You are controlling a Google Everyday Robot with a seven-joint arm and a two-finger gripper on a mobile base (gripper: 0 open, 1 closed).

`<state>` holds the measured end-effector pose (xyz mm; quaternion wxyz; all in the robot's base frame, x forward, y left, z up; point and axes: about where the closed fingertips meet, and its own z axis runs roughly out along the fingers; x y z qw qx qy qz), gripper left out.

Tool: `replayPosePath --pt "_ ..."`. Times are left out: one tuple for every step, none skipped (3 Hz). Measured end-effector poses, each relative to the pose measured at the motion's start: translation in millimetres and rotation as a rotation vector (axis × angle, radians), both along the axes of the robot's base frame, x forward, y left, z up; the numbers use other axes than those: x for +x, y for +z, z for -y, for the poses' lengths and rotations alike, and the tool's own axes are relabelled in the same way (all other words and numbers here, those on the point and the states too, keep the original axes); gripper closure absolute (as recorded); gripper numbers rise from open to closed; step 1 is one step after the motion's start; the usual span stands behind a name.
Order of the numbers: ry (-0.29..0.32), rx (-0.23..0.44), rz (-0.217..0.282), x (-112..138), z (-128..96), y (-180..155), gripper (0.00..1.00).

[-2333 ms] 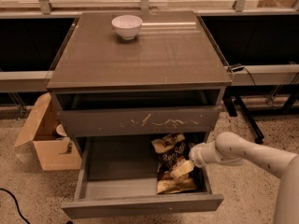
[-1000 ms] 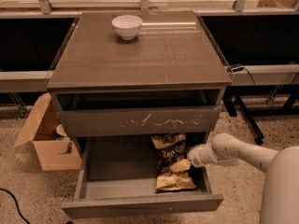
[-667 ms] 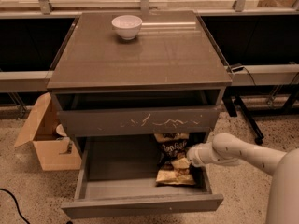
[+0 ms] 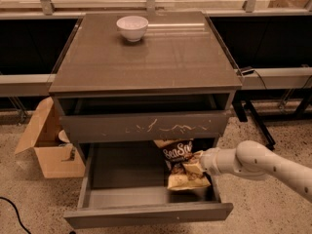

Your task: Pick brown chip bag from middle drawer and place on counter

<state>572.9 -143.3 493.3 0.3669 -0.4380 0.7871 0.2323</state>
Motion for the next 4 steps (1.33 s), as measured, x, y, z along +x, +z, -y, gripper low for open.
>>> replayPosePath --pt "-0.009 0.074 0.065 -51.9 8.3 58.1 1.0" --pt "-0.001 0.077 0.07 -55.0 8.7 62.8 1.0" --pt "0.045 0.087 0.085 -59.6 1.1 78.3 1.0" --pt "0.113 0.084 0.173 -72.0 -5.5 133.7 1.0"
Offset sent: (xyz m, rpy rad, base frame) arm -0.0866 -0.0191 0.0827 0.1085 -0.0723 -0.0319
